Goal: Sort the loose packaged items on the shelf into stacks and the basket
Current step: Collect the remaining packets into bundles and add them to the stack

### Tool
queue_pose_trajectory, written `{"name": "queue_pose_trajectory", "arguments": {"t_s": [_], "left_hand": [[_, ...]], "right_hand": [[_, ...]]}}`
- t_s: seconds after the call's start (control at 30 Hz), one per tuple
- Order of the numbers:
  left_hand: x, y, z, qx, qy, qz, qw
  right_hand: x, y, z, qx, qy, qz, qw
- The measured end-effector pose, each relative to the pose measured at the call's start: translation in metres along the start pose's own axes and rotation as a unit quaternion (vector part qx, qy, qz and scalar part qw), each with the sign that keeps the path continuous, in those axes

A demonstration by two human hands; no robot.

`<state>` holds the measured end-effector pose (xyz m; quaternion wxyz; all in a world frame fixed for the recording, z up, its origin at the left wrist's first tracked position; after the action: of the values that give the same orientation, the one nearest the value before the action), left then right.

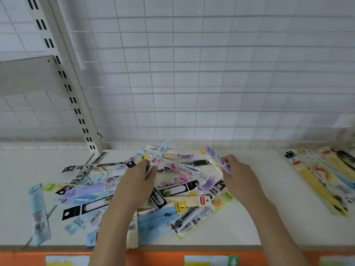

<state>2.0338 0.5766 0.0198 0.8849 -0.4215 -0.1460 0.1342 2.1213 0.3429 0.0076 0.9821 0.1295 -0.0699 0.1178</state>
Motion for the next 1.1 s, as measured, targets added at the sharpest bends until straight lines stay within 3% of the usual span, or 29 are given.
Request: {"name": "queue_pose_trajectory", "arguments": {"t_s": [0.17, 0.5, 0.83, 1.1], "left_hand": [[-0.006, 0.006, 0.017, -0.004, -0.045, 0.012, 0.999], [-0.02, 0.024, 0.065, -0.005, -0.154, 0.013, 0.988], [-0.014, 0.029, 0.075, 0.001, -0.165, 0.009, 0.986], [0.002, 0.022, 0.066, 0.003, -0.147, 0.001, 0.989]], "right_hand": [[0.012, 0.014, 0.002, -0.024, -0.005, 0.0, 1.0], [0.04, 0.092, -0.034, -0.136, 0.071, 0.164, 0.974], [0.06, 0.106, -0.056, -0.151, 0.151, 0.184, 0.96], [0.067, 0.093, -0.032, -0.081, 0.104, 0.152, 0.98]]}}
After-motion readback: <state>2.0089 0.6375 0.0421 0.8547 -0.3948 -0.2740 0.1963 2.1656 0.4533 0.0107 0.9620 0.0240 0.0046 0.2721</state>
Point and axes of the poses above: each hand's wrist, its own x-axis towards the middle knuckle, its own z-axis out of the back of the hand, y = z × x, the point moved 6 cm from there along x, towards the middle knuckle, and after that the axes turned 13 degrees about -x, right-handed, at the moved point
